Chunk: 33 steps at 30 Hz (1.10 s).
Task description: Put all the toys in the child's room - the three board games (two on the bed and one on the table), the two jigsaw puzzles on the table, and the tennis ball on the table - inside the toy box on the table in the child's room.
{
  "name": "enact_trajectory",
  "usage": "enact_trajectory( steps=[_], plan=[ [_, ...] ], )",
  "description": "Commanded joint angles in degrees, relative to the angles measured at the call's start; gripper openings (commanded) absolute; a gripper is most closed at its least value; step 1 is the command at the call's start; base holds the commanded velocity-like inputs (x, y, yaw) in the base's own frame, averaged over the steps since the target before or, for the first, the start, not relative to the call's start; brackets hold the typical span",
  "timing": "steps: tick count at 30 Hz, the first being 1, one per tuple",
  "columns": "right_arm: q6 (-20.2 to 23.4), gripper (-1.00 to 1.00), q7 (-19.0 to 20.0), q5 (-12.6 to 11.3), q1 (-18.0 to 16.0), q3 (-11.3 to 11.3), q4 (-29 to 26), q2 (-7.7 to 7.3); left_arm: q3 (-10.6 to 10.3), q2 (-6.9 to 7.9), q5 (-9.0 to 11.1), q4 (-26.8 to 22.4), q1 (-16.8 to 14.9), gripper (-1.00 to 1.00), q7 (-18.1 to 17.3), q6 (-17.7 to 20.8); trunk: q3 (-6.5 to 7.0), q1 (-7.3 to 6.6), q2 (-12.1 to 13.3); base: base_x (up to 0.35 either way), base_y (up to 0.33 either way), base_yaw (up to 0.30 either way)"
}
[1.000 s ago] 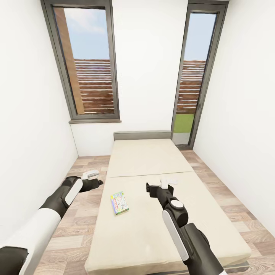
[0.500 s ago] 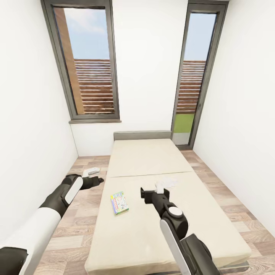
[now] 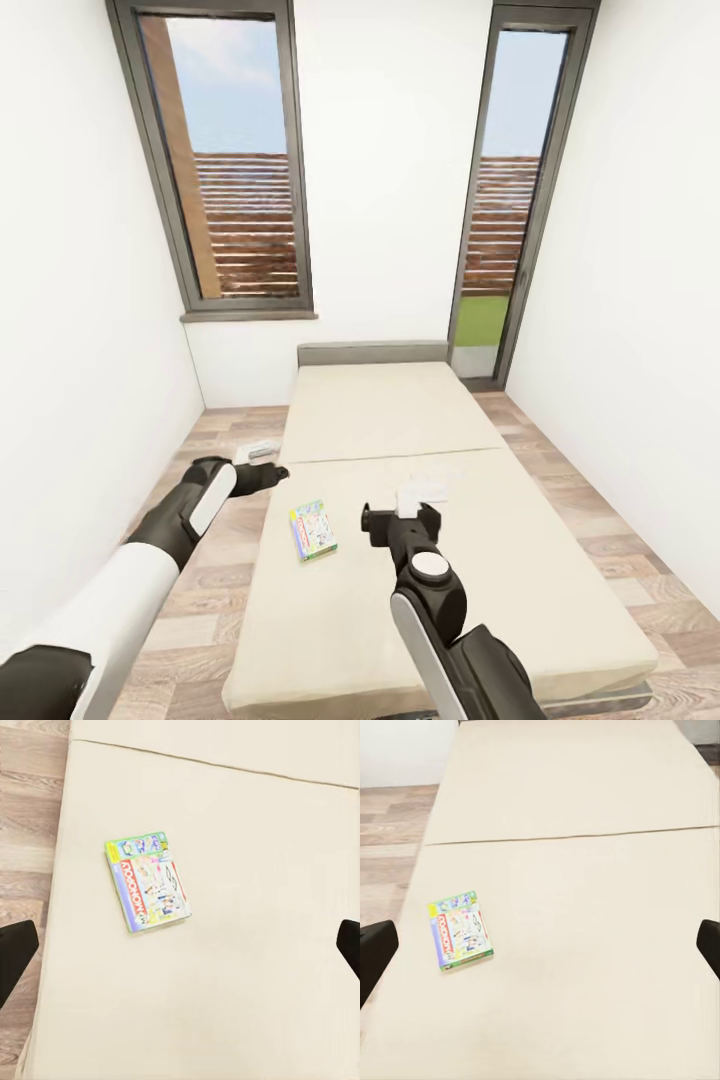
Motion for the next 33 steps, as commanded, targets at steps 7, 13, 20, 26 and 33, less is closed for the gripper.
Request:
enact_trajectory(
  steps=[7,13,20,26,33],
  plan=[
    [0.2,1.00,-1.3,-0.6,-0.1,-0.2,-0.1,0.00,-0.7,-0.55,-4.2,0.2,-0.1,1.00,0.9,-0.3,-0.74,0.04,-0.1,0.000,0.000,0.000],
    [0.3,1.00,-1.2,-0.9,-0.1,-2.8,-0.1,0.00,-0.7,-0.63,-5.3,0.3,-0.1,1.00,0.9,-2.6,-1.31,0.04,-0.1,0.000,0.000,0.000],
    [0.6,1.00,-0.8,-1.5,0.0,-7.3,0.0,0.00,-0.7,-0.61,-5.5,2.4,-0.1,1.00,0.9,-4.9,-1.97,0.04,-0.1,0.000,0.000,0.000],
    [0.8,1.00,-0.6,-1.6,-0.1,-7.6,0.1,0.00,-0.6,-0.63,-5.6,2.7,-0.1,1.00,0.9,-5.2,-2.53,0.04,-0.1,0.000,0.000,0.000],
    [2.9,1.00,-0.4,-1.8,-0.8,-7.8,0.3,0.00,-0.6,-0.59,-5.7,2.8,-0.1,1.00,0.9,-5.3,-3.20,0.04,-0.1,0.000,0.000,0.000]
  ],
)
